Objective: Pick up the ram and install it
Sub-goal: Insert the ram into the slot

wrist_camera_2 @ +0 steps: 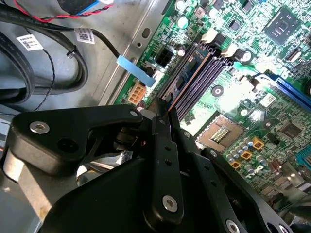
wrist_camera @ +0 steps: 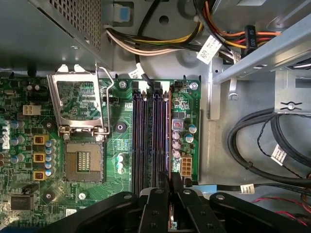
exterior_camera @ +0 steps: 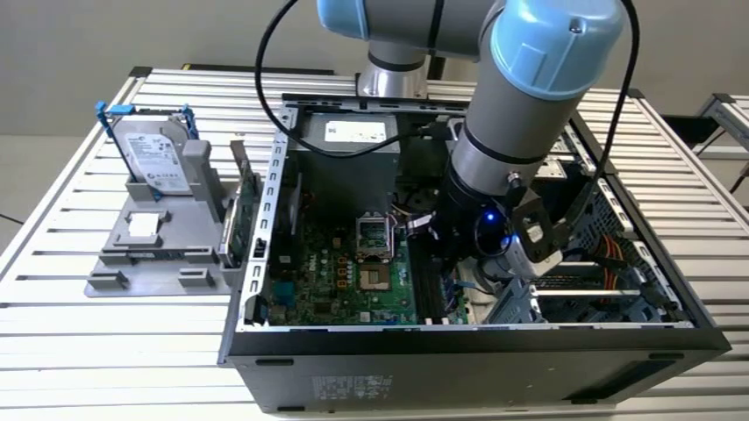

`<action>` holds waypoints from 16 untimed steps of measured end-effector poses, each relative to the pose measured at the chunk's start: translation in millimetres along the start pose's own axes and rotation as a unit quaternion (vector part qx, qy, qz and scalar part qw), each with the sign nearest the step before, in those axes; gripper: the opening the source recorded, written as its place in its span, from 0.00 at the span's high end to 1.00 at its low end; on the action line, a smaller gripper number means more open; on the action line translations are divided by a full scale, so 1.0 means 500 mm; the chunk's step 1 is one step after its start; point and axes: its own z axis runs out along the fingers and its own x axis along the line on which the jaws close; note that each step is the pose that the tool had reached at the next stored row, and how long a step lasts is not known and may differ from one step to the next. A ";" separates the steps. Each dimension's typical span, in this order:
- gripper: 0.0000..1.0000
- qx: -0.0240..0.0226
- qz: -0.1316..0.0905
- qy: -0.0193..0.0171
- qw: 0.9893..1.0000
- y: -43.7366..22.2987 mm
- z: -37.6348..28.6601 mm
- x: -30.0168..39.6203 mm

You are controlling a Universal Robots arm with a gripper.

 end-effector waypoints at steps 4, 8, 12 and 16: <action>1.00 0.000 0.000 0.000 1.000 -0.001 0.004 0.001; 1.00 0.000 0.000 0.002 1.000 -0.001 0.006 0.002; 1.00 0.000 0.000 0.004 1.000 -0.001 0.008 0.002; 1.00 0.000 0.001 0.004 1.000 -0.001 0.009 0.002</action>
